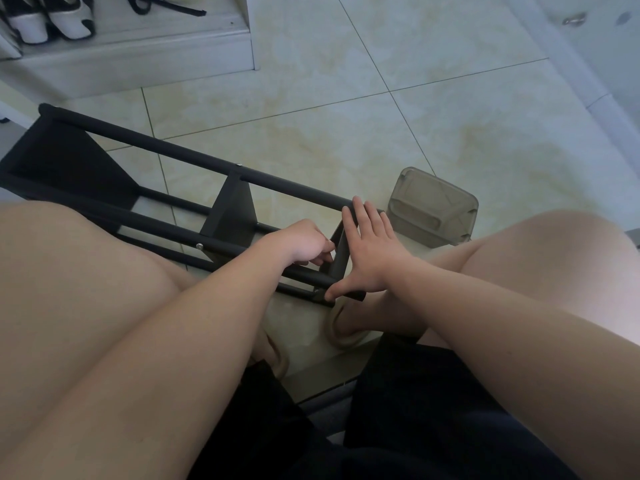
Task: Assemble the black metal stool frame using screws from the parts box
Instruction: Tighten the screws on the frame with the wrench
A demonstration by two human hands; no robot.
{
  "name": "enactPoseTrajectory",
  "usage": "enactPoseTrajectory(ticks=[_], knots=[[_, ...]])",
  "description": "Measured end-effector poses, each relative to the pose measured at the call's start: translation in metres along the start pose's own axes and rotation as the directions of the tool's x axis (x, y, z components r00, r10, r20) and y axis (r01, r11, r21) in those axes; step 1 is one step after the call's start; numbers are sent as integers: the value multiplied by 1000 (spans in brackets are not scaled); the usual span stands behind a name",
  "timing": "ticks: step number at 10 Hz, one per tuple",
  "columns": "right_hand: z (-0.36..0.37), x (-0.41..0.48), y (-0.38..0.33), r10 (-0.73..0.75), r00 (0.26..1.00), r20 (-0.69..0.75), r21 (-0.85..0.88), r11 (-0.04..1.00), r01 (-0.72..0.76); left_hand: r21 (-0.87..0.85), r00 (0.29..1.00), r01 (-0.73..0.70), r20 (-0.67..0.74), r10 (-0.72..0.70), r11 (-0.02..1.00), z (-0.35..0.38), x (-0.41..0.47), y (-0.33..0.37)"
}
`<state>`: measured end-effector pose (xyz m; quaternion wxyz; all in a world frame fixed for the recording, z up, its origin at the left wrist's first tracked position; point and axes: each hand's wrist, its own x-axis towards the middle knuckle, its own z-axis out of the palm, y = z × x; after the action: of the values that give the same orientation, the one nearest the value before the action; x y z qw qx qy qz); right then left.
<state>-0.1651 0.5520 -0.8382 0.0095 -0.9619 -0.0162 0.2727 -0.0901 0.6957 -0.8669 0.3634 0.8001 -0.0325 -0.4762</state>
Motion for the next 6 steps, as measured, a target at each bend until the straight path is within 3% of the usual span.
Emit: enactPoseTrajectory(ticks=[6], knots=[[3,-1,-1,-5,1000,-5,12,1000,5,161,997,25,72,-37,987,-5,-12,7]])
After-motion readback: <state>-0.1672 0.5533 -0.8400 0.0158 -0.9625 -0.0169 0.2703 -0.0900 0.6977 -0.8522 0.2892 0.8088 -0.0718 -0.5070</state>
